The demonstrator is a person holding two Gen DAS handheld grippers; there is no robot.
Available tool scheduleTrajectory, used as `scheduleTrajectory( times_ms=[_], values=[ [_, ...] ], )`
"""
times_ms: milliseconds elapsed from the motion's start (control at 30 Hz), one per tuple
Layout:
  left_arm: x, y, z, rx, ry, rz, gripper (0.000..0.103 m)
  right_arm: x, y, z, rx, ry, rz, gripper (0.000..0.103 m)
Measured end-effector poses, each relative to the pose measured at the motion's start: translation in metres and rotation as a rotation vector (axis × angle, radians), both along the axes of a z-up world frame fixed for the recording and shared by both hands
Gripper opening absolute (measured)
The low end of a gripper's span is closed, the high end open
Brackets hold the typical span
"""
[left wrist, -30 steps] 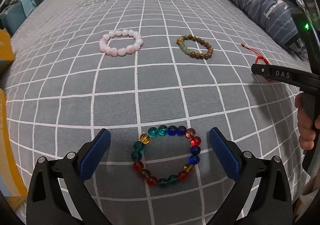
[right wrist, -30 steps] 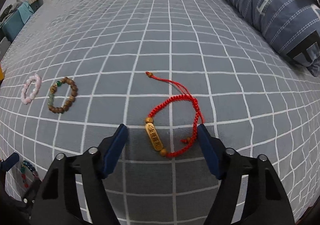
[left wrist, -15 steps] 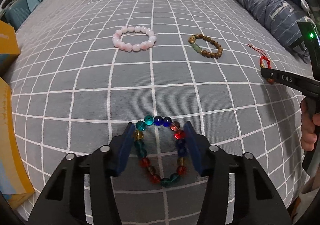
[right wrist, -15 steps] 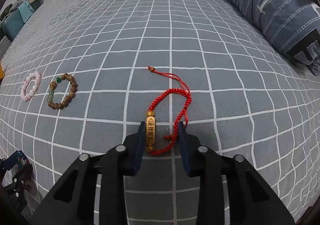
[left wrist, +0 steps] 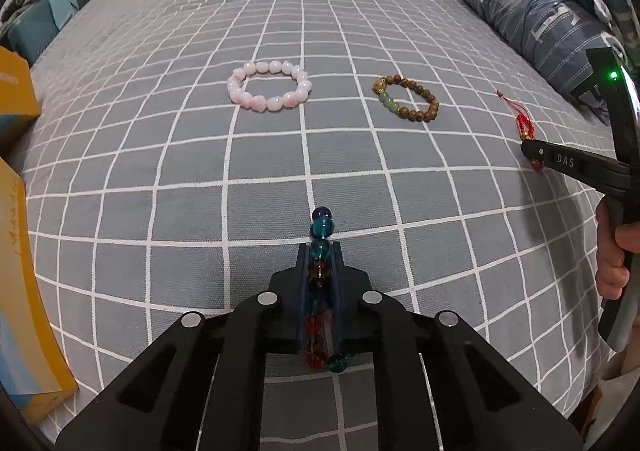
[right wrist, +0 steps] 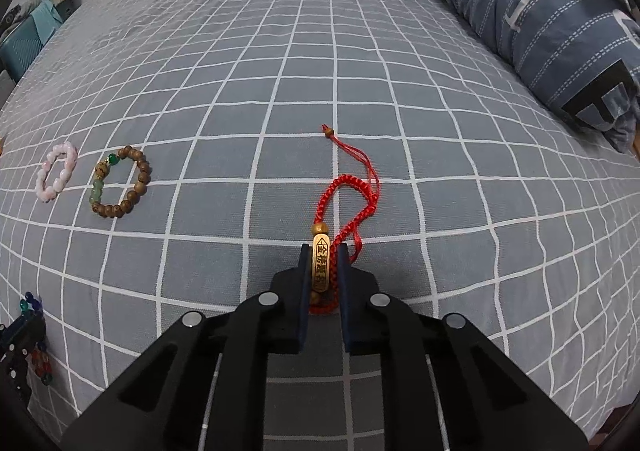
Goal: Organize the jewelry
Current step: 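Grasp the multicolour glass bracelet with left tool while right tool grasps red cord bracelet, then lift and carry both held bracelets over the open white box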
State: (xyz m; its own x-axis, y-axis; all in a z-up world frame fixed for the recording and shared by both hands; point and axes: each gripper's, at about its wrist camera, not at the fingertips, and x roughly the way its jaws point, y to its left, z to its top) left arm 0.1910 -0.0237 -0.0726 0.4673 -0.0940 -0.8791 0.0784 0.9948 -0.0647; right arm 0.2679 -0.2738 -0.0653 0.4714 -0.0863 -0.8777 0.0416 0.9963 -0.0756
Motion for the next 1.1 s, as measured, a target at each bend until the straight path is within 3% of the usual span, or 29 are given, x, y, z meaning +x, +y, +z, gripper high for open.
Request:
scheduleTrajectory(
  times_ms=[667,1100],
  values=[
    [-0.009,0.0,0.02,-0.005,-0.064,0.0,0.009,-0.018,0.002,0.015,0.025,-0.048,-0.015,0.011],
    [-0.027,0.004,0.049,-0.012,-0.13,-0.002,0.009,-0.039,0.019,0.042,0.029,-0.105,0.009,0.011]
  ],
)
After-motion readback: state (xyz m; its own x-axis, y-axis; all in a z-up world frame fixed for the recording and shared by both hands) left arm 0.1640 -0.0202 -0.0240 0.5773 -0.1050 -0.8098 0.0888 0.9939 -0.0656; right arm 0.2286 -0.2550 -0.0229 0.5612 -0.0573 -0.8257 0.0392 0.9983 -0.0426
